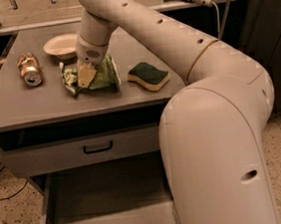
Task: Place green jalapeno chip bag into middle drawer
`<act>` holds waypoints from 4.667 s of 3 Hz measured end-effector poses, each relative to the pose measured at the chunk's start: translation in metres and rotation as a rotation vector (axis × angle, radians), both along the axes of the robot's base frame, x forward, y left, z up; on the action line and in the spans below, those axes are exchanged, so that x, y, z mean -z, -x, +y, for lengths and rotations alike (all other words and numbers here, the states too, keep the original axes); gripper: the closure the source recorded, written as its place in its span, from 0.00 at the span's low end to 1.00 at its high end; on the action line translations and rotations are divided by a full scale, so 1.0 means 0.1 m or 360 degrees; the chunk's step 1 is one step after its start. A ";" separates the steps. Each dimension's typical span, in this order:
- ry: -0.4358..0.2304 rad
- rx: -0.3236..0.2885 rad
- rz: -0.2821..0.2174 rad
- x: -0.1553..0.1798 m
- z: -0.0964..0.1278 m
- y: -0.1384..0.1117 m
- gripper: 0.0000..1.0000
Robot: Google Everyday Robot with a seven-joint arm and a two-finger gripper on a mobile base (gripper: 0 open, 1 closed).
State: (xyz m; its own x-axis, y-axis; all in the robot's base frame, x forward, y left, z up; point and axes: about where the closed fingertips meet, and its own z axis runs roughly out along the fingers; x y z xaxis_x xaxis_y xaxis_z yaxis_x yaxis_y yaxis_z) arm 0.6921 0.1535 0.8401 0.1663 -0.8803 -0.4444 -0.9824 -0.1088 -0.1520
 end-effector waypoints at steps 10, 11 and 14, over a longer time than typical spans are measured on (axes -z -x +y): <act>0.0183 0.0747 0.0130 -0.46 -0.41 2.14 1.00; 0.0090 0.0815 0.0370 0.16 -0.22 2.54 1.00; 0.0019 0.0836 0.0649 1.11 0.04 2.97 1.00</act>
Offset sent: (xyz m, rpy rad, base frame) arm -0.0430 -0.0279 0.0376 -0.0414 -0.0664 -0.1394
